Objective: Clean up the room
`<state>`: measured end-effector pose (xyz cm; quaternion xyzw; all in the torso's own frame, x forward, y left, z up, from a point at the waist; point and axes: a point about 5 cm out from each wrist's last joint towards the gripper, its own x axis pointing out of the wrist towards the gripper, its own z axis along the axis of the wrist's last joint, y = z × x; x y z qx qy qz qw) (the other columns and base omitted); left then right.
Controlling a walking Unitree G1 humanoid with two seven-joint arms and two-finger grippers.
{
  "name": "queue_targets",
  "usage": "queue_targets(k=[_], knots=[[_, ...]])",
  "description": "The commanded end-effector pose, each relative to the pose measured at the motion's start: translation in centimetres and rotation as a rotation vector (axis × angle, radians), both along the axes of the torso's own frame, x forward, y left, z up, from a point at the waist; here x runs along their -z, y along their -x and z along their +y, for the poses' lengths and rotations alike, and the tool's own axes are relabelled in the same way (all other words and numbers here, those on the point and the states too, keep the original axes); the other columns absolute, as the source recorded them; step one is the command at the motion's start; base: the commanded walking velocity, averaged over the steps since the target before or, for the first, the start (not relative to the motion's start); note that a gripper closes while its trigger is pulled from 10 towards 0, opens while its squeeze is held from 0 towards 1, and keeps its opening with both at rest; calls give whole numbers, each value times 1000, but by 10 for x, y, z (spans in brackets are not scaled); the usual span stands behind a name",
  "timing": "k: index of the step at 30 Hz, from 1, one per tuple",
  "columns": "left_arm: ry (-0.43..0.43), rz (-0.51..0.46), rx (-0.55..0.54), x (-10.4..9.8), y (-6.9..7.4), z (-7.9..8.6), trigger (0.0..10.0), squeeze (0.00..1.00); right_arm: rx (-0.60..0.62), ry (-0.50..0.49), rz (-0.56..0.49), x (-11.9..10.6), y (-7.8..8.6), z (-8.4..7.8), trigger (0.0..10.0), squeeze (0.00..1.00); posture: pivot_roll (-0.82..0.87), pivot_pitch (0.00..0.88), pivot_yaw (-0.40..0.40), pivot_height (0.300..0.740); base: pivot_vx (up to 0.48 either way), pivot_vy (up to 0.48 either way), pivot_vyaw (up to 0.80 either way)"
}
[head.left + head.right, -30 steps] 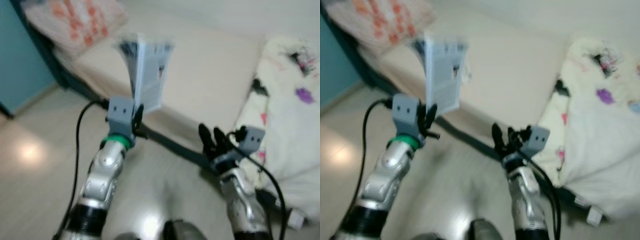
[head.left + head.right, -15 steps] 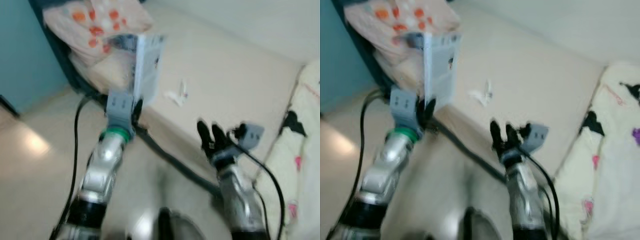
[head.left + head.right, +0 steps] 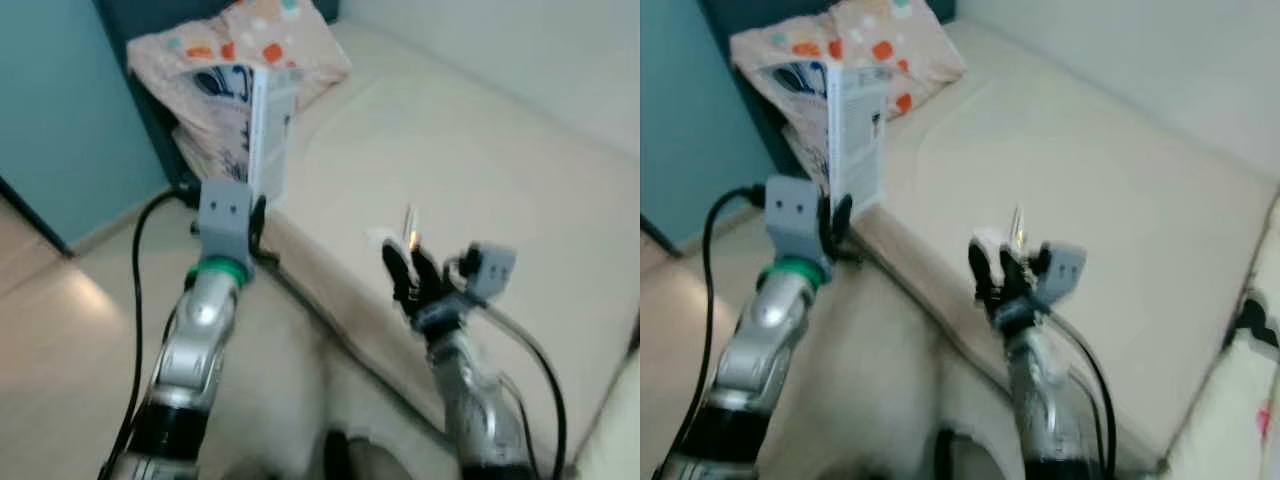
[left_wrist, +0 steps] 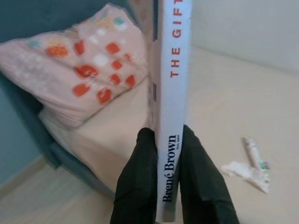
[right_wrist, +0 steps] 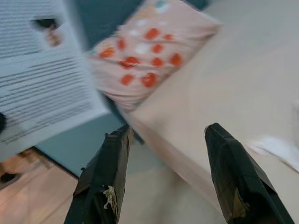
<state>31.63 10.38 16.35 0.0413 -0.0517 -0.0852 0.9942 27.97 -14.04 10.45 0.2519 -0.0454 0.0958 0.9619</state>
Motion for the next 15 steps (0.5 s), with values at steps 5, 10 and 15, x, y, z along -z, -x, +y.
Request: queue_targets(k=[5,10,15], knots=[[-9,-10,-38,-1,0,9,10000,0,-24,7,19,4,2,7,10000,0,7,55,-18,740,480,0,769],[-10,-9,-41,0,0,8,10000,0,-16,-4,25,4,1,7,10000,0,7,55,-18,740,480,0,438],[-12,-7,-38,1,0,8,10000,0,-2,-4,27,4,1,5,10000,0,7,55,-18,740,480,0,0]])
